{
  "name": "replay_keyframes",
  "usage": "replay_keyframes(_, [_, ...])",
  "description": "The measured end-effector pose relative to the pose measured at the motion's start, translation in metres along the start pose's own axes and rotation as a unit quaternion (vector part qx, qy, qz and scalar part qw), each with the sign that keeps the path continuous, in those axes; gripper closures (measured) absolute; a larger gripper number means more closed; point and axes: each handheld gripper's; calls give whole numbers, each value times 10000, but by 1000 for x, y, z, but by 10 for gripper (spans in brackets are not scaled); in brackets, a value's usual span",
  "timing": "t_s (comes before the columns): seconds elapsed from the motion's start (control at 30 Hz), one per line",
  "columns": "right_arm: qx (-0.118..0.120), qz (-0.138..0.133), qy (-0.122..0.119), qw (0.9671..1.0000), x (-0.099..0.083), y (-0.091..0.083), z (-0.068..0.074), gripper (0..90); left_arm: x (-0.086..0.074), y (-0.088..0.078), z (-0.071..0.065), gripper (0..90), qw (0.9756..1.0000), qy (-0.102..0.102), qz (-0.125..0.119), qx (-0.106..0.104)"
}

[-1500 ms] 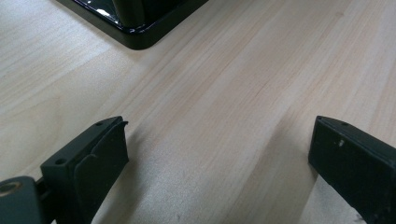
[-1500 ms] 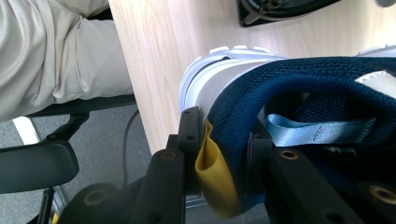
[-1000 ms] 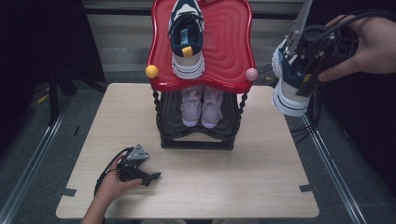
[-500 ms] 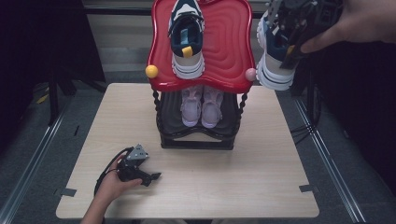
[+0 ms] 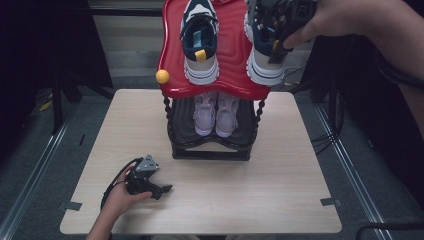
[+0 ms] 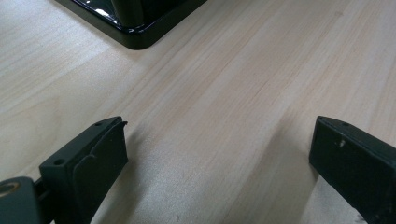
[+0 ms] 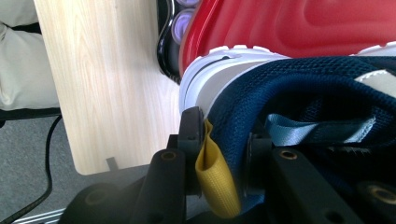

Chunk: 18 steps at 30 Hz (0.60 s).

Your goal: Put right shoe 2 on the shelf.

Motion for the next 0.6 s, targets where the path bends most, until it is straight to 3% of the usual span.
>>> replay_keyframes(0.33, [-241, -18, -197, 9995, 31, 15, -10, 745, 0, 0, 0, 36, 10000, 4, 1, -2])
replay_keyframes(0.6, [-237, 12, -326, 9992, 48, 26, -14, 743, 0, 0, 0, 35, 10000, 2, 3, -14])
Point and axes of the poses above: each handheld gripper's, and its own axes: y roughly forward along the jaws, x roughly out of its top, z roughly to its left, and after that the axes turned 4 degrees about y, right-handed
